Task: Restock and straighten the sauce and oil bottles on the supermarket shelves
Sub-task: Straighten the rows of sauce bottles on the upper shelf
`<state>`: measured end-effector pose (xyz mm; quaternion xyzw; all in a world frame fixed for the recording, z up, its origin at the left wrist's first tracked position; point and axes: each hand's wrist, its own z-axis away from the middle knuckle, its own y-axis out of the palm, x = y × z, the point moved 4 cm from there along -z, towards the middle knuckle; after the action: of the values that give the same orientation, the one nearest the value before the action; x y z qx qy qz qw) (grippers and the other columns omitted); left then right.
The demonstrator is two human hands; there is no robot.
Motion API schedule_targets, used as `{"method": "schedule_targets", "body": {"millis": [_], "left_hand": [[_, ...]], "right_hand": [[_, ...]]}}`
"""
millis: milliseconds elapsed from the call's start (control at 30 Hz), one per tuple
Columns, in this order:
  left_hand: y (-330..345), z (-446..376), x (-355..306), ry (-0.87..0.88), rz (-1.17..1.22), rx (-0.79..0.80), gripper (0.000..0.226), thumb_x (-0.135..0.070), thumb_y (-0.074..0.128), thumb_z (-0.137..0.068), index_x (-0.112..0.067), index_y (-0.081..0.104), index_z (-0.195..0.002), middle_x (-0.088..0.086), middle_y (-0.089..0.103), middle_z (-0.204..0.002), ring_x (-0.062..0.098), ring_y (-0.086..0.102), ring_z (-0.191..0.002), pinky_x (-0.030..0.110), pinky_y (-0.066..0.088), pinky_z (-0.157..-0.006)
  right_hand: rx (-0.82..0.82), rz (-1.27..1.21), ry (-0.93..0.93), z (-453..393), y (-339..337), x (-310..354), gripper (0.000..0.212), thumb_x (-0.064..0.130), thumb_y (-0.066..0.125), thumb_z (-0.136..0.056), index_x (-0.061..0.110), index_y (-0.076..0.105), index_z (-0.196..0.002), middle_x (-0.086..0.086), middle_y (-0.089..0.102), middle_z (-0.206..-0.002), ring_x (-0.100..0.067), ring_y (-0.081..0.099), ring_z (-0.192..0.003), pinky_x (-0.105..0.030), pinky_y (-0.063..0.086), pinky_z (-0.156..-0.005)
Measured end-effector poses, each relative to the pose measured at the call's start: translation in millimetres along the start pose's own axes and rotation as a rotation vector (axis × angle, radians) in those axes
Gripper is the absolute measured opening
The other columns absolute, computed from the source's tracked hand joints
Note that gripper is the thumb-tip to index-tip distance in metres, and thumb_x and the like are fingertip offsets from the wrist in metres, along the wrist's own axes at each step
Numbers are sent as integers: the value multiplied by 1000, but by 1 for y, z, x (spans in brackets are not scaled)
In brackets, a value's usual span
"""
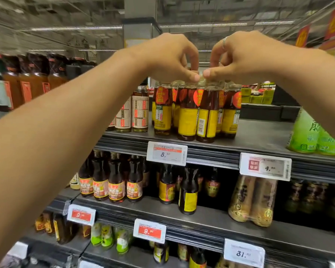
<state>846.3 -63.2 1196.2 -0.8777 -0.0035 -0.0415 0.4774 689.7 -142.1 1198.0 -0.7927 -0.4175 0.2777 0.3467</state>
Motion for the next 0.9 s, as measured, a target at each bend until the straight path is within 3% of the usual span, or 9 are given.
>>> {"method": "schedule_targets", "body": {"millis": [100,267,333,467,567,633,700,767,900], "left_hand": [[2,-1,0,12,3,21,34,-52,69,-90,-33,68,-118,-10,69,-105,12,65,-96,33,49,-81],[1,-5,6,46,5,86,35,-44,69,-93,-39,64,-127,-21,66,-105,11,62,-103,32,41,-83],[1,-6,9,64,-6,98,33,-41,68,-94,-41,65,-127,-26,63,-101,9,60,-104,31,38,-83],[1,-7,18,59,38,123,32,-35,70,-94,-47,64,-123,-24,64,-112,10,59,-112,36,39,-90],[0,-5,23,55,75,139,33,-33,70,-94,-49,64,-122,-25,63,-114,8,57,-114,37,38,-90],[0,-3,24,56,96,150,31,-38,70,-93,-50,63,-121,-26,64,-115,4,59,-112,35,39,-88],[2,-4,26,52,105,134,29,-53,67,-91,-50,63,-119,-24,63,-112,1,58,-108,33,42,-83],[5,-5,27,59,50,88,36,-65,63,-88,-47,64,-119,-16,65,-112,9,60,-107,35,43,-83],[10,-4,28,111,-32,15,46,-59,63,-91,-31,67,-127,-12,63,-105,13,60,-101,28,39,-79]], "right_hand": [[26,-88,42,0,2,0,26,53,71,-88,27,67,-89,15,65,-66,1,59,-62,-21,36,-60],[101,-297,76,2,3,-4,19,40,75,-88,27,73,-103,9,77,-87,-1,73,-72,-28,56,-74],[114,-309,71,3,2,-4,19,36,75,-90,28,74,-106,9,77,-91,-2,73,-76,-28,57,-78],[126,-335,66,5,1,-4,18,27,74,-92,31,73,-109,12,77,-95,-1,73,-81,-20,50,-73],[144,-388,52,5,1,-1,15,21,74,-93,28,73,-106,10,77,-93,-7,74,-83,-22,55,-75],[126,-402,53,4,1,1,14,35,74,-92,29,72,-104,10,77,-86,-5,73,-76,-27,57,-76],[65,-299,78,0,2,-1,32,58,71,-86,31,70,-102,10,70,-70,-1,67,-63,-28,52,-72],[-1,-98,92,-6,5,-2,48,72,64,-82,28,70,-100,13,57,-63,1,53,-59,-29,46,-71],[14,-10,68,-15,12,3,50,70,65,-83,22,73,-96,14,55,-69,3,47,-67,-21,33,-57]]}}
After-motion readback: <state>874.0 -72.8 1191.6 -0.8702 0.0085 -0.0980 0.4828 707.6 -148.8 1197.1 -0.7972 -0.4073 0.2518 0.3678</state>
